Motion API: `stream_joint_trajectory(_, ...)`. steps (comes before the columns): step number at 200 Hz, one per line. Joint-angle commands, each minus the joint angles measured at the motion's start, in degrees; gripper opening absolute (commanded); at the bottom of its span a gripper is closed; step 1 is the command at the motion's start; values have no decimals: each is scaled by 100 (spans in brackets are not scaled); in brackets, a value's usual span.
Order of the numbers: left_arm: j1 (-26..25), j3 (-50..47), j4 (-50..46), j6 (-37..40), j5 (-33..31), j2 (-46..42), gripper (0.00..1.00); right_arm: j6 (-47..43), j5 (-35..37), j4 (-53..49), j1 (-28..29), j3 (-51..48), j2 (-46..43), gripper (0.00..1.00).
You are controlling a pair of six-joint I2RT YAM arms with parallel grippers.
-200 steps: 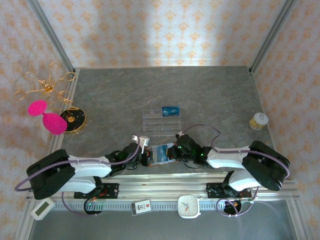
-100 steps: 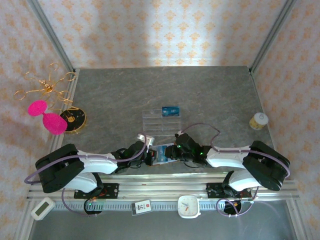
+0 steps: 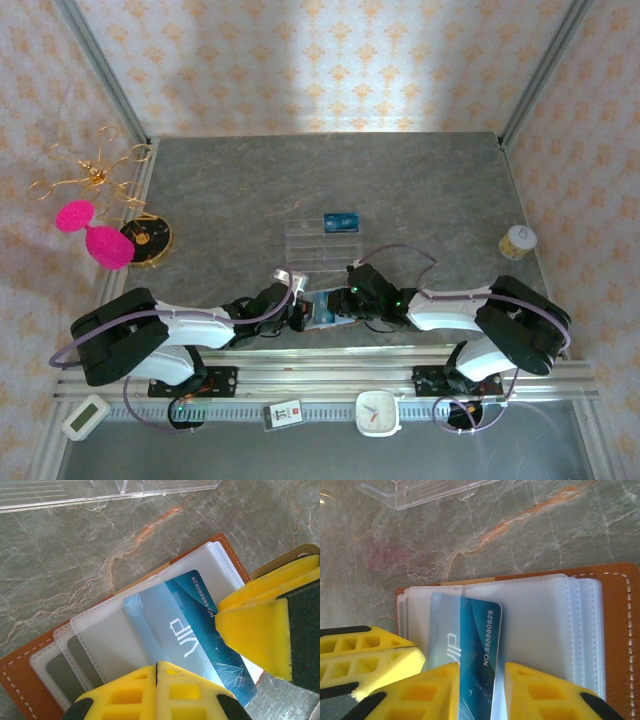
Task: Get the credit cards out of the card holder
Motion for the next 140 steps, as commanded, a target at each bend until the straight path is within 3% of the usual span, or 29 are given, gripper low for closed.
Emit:
stream_joint_trajectory(1, -12, -82, 35, 88, -2, 68, 0, -122, -85, 122, -19, 101, 97, 31)
stream_joint_trajectory(29, 1, -60, -94, 91, -81, -261, 0, -211, -90, 110, -19, 218, 31, 31)
stream_joint_trajectory(76, 12, 94, -538, 202, -401, -749, 0, -339, 952, -809, -19, 414, -531, 36)
stream_joint_trajectory(103, 11, 168, -444, 380, -333, -688, 0, -460, 858, -657, -24, 370, -648, 34)
stream_joint_trajectory(140, 12, 355, -242, 439, -154, -294, 0, -661, 379, -495, -30, 674, 41, 33)
